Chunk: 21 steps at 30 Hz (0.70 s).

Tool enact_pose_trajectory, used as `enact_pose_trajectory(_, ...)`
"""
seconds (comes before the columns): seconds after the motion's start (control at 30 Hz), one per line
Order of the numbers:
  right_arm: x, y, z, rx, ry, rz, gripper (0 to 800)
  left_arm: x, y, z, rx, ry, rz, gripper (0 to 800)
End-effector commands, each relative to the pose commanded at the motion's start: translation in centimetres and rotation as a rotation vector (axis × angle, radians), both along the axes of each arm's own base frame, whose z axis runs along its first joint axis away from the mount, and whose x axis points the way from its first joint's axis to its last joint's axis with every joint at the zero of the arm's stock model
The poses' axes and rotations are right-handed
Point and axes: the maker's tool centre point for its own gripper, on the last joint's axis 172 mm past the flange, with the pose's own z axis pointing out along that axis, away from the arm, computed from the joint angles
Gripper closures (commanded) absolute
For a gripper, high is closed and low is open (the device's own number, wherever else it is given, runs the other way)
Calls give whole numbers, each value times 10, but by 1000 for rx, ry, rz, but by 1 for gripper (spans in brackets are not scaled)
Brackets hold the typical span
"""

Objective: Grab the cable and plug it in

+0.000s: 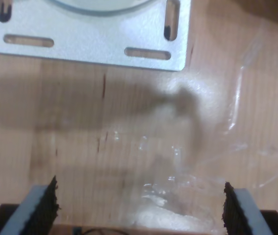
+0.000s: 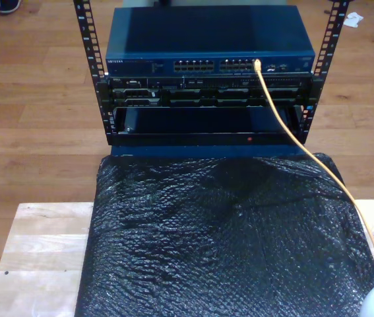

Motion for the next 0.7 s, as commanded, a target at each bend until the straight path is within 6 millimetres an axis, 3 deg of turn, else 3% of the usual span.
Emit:
enact_pose_trajectory(0.3,-4,5,-19,-6,0,-33,0,0,-1,0,-1,0,0,0)
enact_pose_trajectory(0.7,-5,0,-20,-37,2,-36,0,0,0,0,0,0,0,0)
